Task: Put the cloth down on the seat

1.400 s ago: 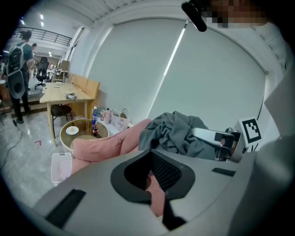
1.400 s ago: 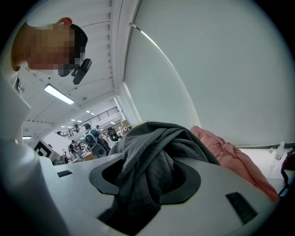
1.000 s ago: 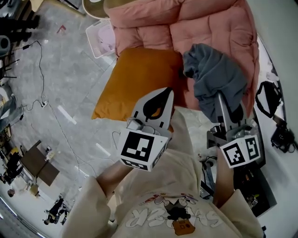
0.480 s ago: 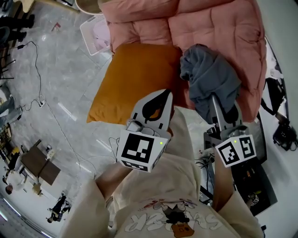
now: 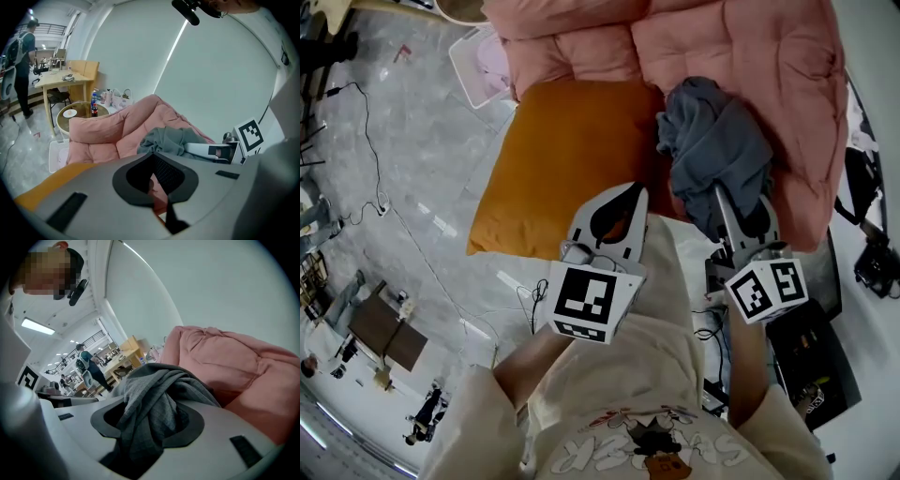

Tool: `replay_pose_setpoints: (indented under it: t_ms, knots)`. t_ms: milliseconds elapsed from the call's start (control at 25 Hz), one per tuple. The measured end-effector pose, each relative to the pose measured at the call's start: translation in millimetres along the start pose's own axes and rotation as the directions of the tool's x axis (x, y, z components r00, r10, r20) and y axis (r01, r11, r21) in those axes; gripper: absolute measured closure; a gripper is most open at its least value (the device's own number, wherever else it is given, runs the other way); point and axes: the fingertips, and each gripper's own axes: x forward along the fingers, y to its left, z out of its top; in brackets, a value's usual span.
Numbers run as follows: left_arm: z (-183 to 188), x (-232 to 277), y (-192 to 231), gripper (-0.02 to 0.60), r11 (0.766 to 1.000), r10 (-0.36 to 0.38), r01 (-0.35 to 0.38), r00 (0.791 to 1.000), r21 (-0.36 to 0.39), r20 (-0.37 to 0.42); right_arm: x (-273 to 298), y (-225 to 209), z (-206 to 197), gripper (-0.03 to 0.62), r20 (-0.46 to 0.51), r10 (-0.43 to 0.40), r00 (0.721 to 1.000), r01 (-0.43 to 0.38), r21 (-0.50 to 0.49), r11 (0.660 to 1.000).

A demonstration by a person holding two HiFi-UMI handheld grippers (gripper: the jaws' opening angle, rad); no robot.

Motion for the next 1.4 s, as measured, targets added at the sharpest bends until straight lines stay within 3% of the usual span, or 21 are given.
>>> replay_pose_setpoints:
  t_ms: [160,280,360,680,1400]
  knots:
    - [-10,13,0,0.575,1.000,-0.017,0.016,1.000,-0.016,-0.020,12,-10,-16,0.379,-0.037,-0.004,0.999,0.003,-0.012,1.000]
    - [-19,20,10,0.577,0.993,-0.002,-0.003,0.999,-0.116,-0.044,26,-14,-31,0.379,-0.068,-0.008,0.998,0.006,-0.036,0.999]
    - [-25,24,16,0.577,0.989,0.012,-0.021,0.998,-0.144,-0.060,33,-18,-41,0.379,-0.083,-0.017,0.996,0.015,-0.026,1.000]
    - [-49,39,33,0.577,0.993,0.048,-0.061,0.992,-0.102,-0.120,56,-16,-61,0.379,-0.112,-0.036,0.993,0.035,-0.015,0.999]
    - [-76,65,41,0.575,0.985,0.018,-0.051,0.980,-0.166,-0.197,105,-25,-109,0.373,-0.292,-0.147,0.945,0.144,-0.031,0.989]
